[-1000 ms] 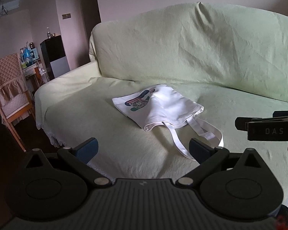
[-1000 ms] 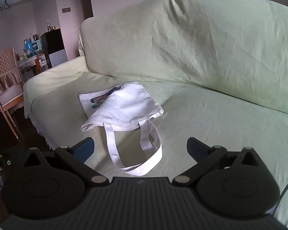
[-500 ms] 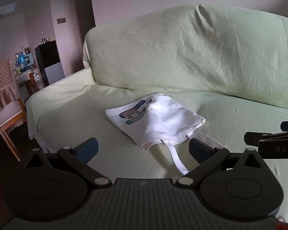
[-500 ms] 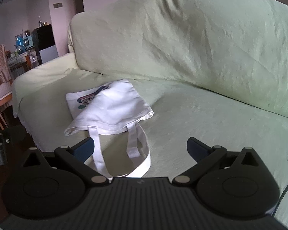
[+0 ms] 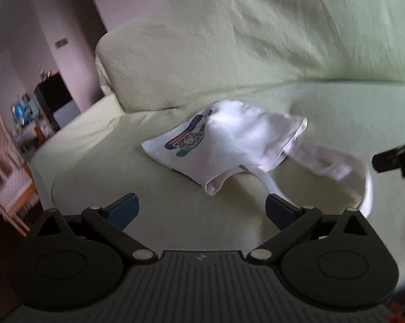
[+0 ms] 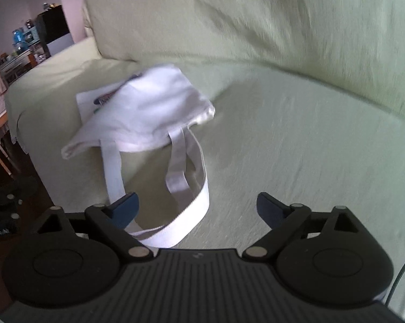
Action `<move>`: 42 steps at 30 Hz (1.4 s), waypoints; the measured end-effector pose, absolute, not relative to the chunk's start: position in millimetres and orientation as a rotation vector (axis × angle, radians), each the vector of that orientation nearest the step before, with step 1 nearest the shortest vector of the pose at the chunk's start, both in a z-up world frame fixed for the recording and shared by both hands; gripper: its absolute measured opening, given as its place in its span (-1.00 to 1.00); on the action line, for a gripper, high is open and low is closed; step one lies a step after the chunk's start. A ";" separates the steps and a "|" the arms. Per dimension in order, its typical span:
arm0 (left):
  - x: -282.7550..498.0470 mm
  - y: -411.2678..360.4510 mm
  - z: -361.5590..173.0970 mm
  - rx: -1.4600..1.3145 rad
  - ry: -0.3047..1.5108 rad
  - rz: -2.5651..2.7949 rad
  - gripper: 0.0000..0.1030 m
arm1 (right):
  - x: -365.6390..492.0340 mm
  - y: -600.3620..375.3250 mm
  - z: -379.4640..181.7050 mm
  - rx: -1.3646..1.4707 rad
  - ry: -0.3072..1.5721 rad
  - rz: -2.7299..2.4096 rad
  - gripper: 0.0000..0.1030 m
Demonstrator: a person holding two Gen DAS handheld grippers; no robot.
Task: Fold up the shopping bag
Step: 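Grasp the tote bag handle with the right gripper and lift it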
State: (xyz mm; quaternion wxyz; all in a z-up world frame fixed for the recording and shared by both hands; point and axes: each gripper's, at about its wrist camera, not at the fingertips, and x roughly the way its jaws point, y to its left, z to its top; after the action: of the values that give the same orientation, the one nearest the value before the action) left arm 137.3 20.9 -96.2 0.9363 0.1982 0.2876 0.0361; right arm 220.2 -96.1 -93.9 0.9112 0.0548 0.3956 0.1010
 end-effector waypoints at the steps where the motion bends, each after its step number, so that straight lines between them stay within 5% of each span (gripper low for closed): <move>1: 143.1 19.4 -103.4 0.436 0.584 0.069 0.96 | 224.3 -95.1 -99.6 0.128 0.826 0.205 0.72; 7: 182.6 14.5 -150.6 0.616 0.564 0.051 0.91 | 245.8 -85.2 -131.4 0.172 0.867 0.184 0.70; 11: 210.9 16.4 -173.3 0.660 0.569 0.037 0.80 | 253.6 -71.1 -147.4 0.118 0.854 0.172 0.25; 13: 224.0 17.6 -183.6 0.679 0.574 0.030 0.69 | 256.4 -64.4 -153.4 0.080 0.845 0.171 -0.15; 14: 228.7 18.3 -187.9 0.687 0.579 0.026 0.57 | 256.3 -61.3 -153.6 0.046 0.836 0.177 -0.59; 17: 242.4 22.1 -197.1 0.692 0.628 0.028 -0.56 | 254.6 -63.4 -150.5 0.009 0.811 0.173 -0.80; 42: 138.7 -142.5 -130.8 0.636 0.533 -0.370 -0.51 | 181.6 -279.7 -53.8 0.071 0.614 -0.251 -0.92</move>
State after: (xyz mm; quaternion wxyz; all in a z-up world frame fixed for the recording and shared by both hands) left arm 138.7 -142.5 -130.8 0.8985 0.3074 0.2576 -0.1786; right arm 181.6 -279.7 -53.8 0.9449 0.0349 0.3011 -0.1233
